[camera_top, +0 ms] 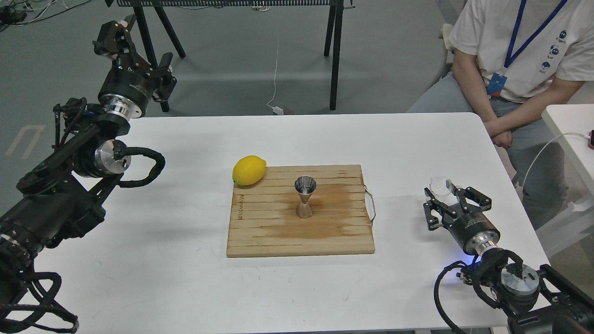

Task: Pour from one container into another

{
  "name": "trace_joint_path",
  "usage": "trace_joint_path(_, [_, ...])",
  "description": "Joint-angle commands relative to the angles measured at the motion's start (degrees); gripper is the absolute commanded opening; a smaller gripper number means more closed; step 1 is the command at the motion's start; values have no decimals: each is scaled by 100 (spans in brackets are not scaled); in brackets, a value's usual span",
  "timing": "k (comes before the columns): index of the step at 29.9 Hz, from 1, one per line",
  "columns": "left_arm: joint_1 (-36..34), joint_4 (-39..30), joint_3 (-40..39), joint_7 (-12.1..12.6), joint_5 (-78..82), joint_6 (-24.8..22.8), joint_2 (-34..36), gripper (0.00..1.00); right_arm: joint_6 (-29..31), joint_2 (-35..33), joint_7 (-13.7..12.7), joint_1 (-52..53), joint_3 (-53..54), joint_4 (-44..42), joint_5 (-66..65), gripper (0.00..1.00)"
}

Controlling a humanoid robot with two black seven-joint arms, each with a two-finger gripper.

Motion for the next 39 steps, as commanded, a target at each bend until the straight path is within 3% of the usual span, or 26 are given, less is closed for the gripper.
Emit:
trace_joint_path(1, [-8, 0, 39, 16, 4, 8, -11, 100, -20, 147, -1, 27, 90, -90, 15, 31])
trace_joint_path(18, [-122, 0, 56, 42, 92, 43, -19, 100, 24, 271, -142, -26, 214, -476, 15, 32])
trace_joint_path(22, [-131, -9, 56, 42, 92, 43, -19, 100, -3, 306, -151, 18, 223, -679, 24, 39])
trace_joint_path(27, [-157, -26, 65, 42, 92, 34, 7, 100, 6, 306, -151, 18, 249, -688, 24, 40])
trace_joint_path(34, [-166, -44, 56, 42, 92, 25, 68, 100, -20, 315, -159, 18, 249, -627, 24, 54])
trace_joint_path(39, [-166, -44, 56, 42, 101, 25, 42, 100, -29, 306, -159, 0, 249, -583, 33, 70])
